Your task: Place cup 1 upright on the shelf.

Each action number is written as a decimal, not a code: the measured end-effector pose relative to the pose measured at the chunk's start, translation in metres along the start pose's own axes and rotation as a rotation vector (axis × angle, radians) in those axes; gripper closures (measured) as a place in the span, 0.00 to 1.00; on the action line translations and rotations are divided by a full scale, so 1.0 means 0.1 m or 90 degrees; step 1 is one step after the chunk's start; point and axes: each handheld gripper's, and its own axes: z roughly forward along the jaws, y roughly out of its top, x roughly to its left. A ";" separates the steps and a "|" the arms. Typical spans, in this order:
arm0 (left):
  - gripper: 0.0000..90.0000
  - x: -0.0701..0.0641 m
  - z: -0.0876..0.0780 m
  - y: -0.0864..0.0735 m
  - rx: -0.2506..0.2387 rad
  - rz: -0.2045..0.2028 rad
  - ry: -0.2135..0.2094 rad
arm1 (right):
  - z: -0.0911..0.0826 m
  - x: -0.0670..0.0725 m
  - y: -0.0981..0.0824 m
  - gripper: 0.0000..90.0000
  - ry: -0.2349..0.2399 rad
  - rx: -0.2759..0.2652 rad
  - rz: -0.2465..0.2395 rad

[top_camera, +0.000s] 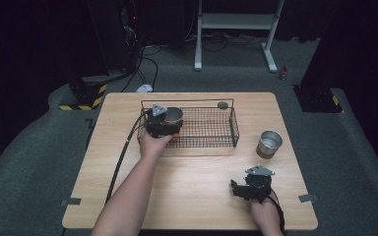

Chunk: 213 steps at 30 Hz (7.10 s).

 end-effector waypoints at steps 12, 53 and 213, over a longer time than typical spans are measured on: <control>0.16 -0.01 0.07 -0.04 0.025 -0.005 0.006 | 0.00 0.00 0.00 0.10 0.002 -0.001 -0.003; 0.12 -0.01 0.07 -0.08 0.025 0.002 0.031 | 0.00 0.00 0.00 0.10 0.002 -0.001 -0.003; 0.00 0.15 -1.40 -1.60 0.167 0.011 0.056 | -0.01 0.03 -0.01 0.10 0.017 0.001 -0.011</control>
